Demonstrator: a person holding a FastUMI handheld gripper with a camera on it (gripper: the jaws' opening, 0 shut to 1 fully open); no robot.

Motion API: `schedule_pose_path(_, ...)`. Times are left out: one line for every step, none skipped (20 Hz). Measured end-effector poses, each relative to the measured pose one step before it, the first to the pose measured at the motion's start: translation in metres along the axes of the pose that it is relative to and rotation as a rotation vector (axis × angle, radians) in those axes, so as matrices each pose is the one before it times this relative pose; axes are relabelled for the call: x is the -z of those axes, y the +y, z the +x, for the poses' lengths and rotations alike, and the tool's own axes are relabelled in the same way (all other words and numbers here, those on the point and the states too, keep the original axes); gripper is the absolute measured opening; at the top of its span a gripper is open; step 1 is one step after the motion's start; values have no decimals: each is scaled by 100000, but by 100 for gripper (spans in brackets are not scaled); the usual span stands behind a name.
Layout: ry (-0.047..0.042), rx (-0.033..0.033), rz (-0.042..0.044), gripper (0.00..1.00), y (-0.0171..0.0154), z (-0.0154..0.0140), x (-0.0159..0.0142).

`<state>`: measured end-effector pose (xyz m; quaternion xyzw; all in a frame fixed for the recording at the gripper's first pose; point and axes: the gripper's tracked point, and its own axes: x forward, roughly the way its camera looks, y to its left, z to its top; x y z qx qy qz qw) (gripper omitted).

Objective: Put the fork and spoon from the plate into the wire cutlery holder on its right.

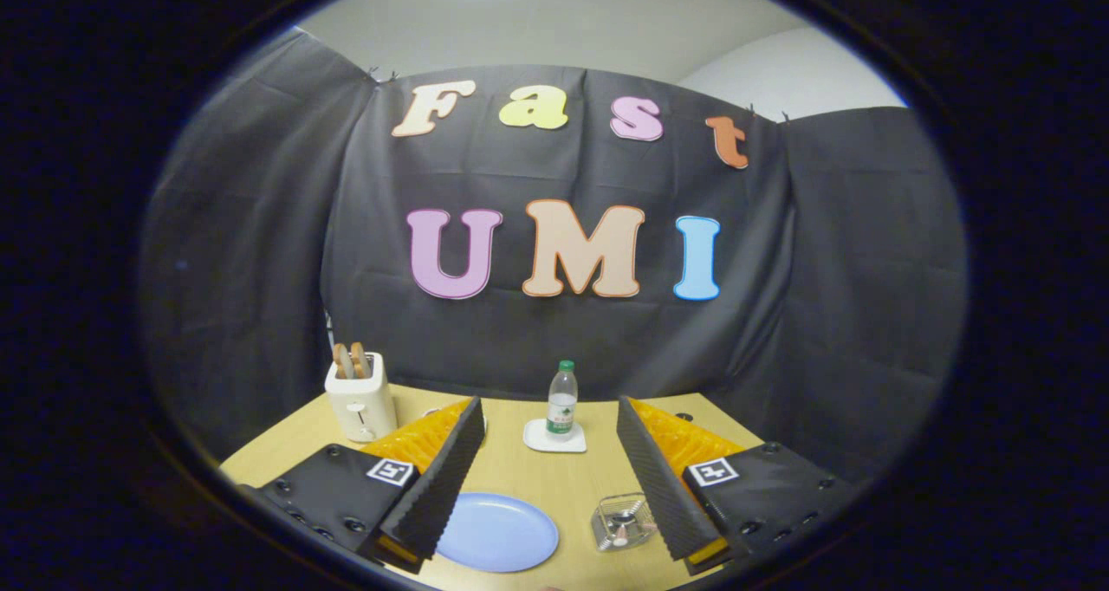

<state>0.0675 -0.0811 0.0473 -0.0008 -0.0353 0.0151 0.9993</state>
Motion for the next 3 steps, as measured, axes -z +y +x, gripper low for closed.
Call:
schedule_pose_path(-212, -752, 622, 98, 211, -392, -62)
schedule_pose_path(-956, -765, 925, 98, 184, -17, -228)
schedule_pose_path(-1323, -928, 1026, 98, 104, -137, -177)
